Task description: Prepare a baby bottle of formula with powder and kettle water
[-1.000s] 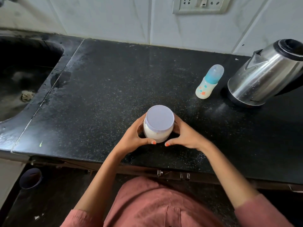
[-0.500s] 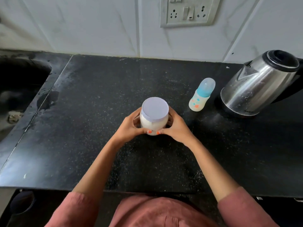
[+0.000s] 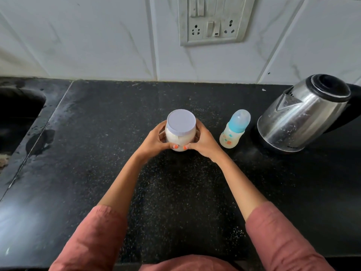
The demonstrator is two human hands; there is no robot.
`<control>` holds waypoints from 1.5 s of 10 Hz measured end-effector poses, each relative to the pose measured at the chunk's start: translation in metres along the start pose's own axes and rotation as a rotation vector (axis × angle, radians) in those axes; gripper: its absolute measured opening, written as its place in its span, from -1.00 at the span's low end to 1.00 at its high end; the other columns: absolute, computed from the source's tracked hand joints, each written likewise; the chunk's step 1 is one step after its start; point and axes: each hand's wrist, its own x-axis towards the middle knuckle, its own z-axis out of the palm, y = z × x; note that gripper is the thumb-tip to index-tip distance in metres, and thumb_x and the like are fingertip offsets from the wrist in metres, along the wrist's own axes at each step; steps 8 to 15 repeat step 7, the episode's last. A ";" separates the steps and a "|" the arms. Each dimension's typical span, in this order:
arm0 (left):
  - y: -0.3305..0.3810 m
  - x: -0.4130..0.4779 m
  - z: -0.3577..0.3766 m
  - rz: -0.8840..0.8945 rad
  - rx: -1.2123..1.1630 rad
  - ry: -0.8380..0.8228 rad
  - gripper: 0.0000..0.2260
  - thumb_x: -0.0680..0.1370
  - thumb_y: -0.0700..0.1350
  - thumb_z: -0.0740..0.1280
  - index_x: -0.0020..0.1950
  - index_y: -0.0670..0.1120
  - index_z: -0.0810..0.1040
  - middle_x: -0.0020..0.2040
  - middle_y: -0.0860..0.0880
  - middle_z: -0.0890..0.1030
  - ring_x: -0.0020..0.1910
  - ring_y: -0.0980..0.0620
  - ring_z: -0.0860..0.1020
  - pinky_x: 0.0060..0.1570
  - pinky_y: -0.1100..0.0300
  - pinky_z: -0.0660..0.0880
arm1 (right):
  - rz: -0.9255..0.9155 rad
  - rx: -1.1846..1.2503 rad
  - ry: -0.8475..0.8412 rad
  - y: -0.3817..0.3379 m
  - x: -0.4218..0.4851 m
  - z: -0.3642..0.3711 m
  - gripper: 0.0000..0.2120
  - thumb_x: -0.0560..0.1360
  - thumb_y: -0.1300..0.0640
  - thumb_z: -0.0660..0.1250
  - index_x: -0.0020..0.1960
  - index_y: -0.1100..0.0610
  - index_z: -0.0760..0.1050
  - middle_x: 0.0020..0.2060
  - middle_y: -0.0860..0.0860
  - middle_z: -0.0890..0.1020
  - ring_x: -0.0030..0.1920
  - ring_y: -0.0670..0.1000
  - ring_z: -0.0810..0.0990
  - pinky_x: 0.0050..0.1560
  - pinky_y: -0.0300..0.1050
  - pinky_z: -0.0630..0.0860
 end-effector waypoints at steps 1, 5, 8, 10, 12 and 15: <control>-0.006 0.003 0.000 -0.009 -0.030 0.002 -0.26 0.33 -0.37 0.46 0.42 -0.09 0.22 0.31 0.00 0.41 0.26 0.06 0.43 0.09 0.39 0.46 | 0.010 0.016 -0.009 0.005 0.003 0.001 -0.11 0.30 0.35 0.46 0.47 0.01 0.08 0.42 0.02 0.28 0.43 0.04 0.24 0.41 0.13 0.27; -0.008 -0.008 0.006 0.033 0.056 0.020 -0.29 0.41 -0.22 0.45 0.46 -0.01 0.18 0.39 0.07 0.35 0.34 0.15 0.34 0.29 0.26 0.31 | -0.017 -0.142 0.032 0.004 -0.010 0.004 -0.19 0.40 0.22 0.42 0.49 0.04 0.02 0.45 0.05 0.27 0.43 0.07 0.26 0.41 0.09 0.25; 0.004 -0.035 0.026 0.071 0.309 0.360 -0.39 0.52 -0.15 0.33 0.49 -0.10 0.12 0.50 -0.04 0.20 0.46 0.05 0.18 0.33 0.33 0.10 | -0.044 -0.155 0.289 0.007 -0.039 0.013 -0.55 0.47 0.20 0.34 0.35 0.15 0.36 0.23 0.09 0.55 0.23 0.02 0.53 0.21 -0.11 0.48; 0.004 -0.035 0.026 0.071 0.309 0.360 -0.39 0.52 -0.15 0.33 0.49 -0.10 0.12 0.50 -0.04 0.20 0.46 0.05 0.18 0.33 0.33 0.10 | -0.044 -0.155 0.289 0.007 -0.039 0.013 -0.55 0.47 0.20 0.34 0.35 0.15 0.36 0.23 0.09 0.55 0.23 0.02 0.53 0.21 -0.11 0.48; 0.004 -0.035 0.026 0.071 0.309 0.360 -0.39 0.52 -0.15 0.33 0.49 -0.10 0.12 0.50 -0.04 0.20 0.46 0.05 0.18 0.33 0.33 0.10 | -0.044 -0.155 0.289 0.007 -0.039 0.013 -0.55 0.47 0.20 0.34 0.35 0.15 0.36 0.23 0.09 0.55 0.23 0.02 0.53 0.21 -0.11 0.48; 0.004 -0.035 0.026 0.071 0.309 0.360 -0.39 0.52 -0.15 0.33 0.49 -0.10 0.12 0.50 -0.04 0.20 0.46 0.05 0.18 0.33 0.33 0.10 | -0.044 -0.155 0.289 0.007 -0.039 0.013 -0.55 0.47 0.20 0.34 0.35 0.15 0.36 0.23 0.09 0.55 0.23 0.02 0.53 0.21 -0.11 0.48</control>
